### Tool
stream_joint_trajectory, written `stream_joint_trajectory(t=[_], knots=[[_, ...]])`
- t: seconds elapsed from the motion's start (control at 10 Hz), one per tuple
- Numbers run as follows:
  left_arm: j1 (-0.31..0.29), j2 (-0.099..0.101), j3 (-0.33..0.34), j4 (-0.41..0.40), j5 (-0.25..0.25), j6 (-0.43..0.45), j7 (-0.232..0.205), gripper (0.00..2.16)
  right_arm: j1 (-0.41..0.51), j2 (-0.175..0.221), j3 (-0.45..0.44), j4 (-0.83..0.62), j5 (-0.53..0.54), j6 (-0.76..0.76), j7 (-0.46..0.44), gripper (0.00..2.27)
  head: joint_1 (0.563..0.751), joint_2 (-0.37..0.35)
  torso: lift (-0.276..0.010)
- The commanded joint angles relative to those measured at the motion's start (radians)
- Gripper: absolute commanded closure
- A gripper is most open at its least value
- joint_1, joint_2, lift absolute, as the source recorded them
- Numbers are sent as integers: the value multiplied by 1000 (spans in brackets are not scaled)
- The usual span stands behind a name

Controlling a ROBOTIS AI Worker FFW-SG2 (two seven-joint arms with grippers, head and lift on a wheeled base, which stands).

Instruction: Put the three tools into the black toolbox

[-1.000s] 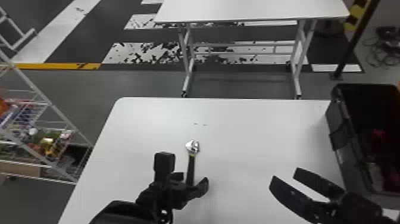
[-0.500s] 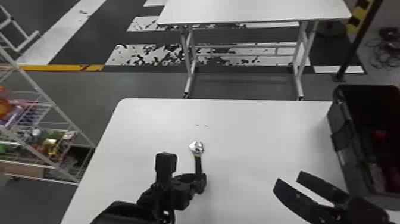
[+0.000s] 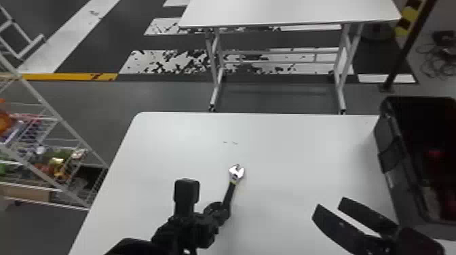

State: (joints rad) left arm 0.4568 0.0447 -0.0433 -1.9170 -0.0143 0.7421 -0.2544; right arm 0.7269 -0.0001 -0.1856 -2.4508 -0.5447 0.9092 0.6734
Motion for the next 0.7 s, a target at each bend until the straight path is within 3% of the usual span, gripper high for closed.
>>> stream_joint_trajectory(t=[0.0,0.4,0.6], knots=[[36,7,-6,-70,-1,52,0,2142,0,1,0,3,-1,1,0,63,695,152,-51],[89,23,5,-252,-22,306,17,2142,-20,1,2,26,-6,1,0,63,695,184,-51],[106,24,-10,-297,-47,334,20,2142,-27,1,-2,35,-15,38,-2,63,695,206,-51]])
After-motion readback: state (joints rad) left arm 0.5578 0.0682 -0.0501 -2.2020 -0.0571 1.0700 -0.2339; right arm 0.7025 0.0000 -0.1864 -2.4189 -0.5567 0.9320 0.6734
